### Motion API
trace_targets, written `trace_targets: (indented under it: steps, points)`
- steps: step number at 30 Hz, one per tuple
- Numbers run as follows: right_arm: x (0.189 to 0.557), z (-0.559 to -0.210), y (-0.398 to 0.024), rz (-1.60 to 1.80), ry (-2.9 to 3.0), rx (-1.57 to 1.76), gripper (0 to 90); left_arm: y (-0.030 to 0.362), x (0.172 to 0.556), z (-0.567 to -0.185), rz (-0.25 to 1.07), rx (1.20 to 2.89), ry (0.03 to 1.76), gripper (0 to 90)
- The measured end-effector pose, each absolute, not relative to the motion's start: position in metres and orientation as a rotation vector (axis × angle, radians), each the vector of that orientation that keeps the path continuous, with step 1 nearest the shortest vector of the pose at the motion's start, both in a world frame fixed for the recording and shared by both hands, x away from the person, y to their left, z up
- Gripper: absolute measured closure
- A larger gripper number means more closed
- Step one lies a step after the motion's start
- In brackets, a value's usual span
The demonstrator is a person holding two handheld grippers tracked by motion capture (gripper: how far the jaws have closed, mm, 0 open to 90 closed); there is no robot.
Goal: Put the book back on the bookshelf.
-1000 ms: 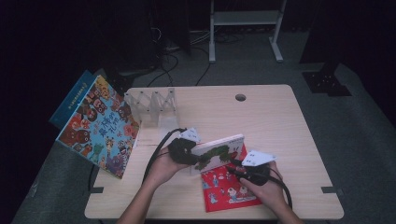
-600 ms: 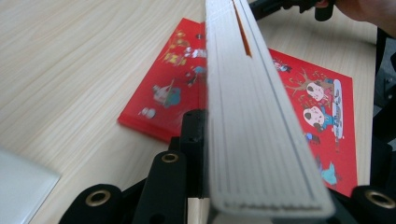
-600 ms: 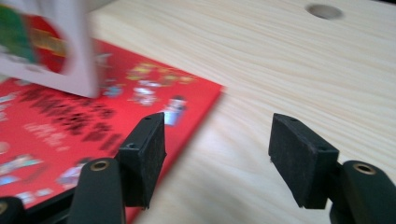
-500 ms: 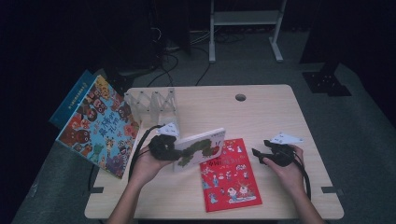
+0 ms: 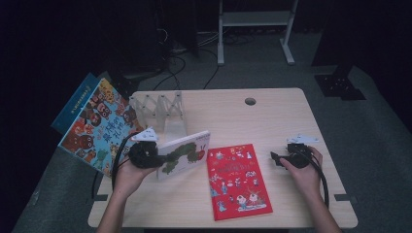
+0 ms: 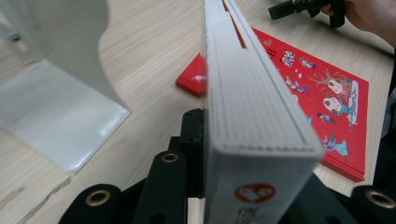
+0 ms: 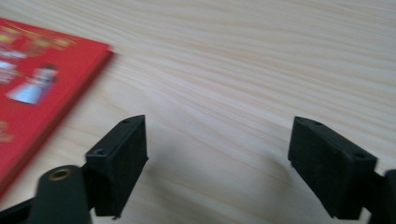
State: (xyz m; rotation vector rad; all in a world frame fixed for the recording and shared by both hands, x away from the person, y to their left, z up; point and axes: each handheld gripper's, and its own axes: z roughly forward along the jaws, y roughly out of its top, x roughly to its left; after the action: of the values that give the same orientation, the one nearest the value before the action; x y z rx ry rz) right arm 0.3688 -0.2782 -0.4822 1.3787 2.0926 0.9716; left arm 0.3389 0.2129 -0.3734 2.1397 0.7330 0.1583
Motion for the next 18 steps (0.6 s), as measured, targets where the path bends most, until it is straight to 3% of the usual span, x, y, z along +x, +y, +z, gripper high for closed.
trace_targets:
  steps: [8, 18]
  points:
    - [0.373, -0.486, -0.284, 0.924, 2.079, 1.439, 12.9, 0.246, 0.332, -0.372, 0.192, 2.094, 0.804, 75.3]
    - [0.373, -0.487, -0.285, 0.924, 2.080, 1.438, 12.9, 0.278, 0.322, -0.369, 0.243, 2.051, 0.886, 75.3]
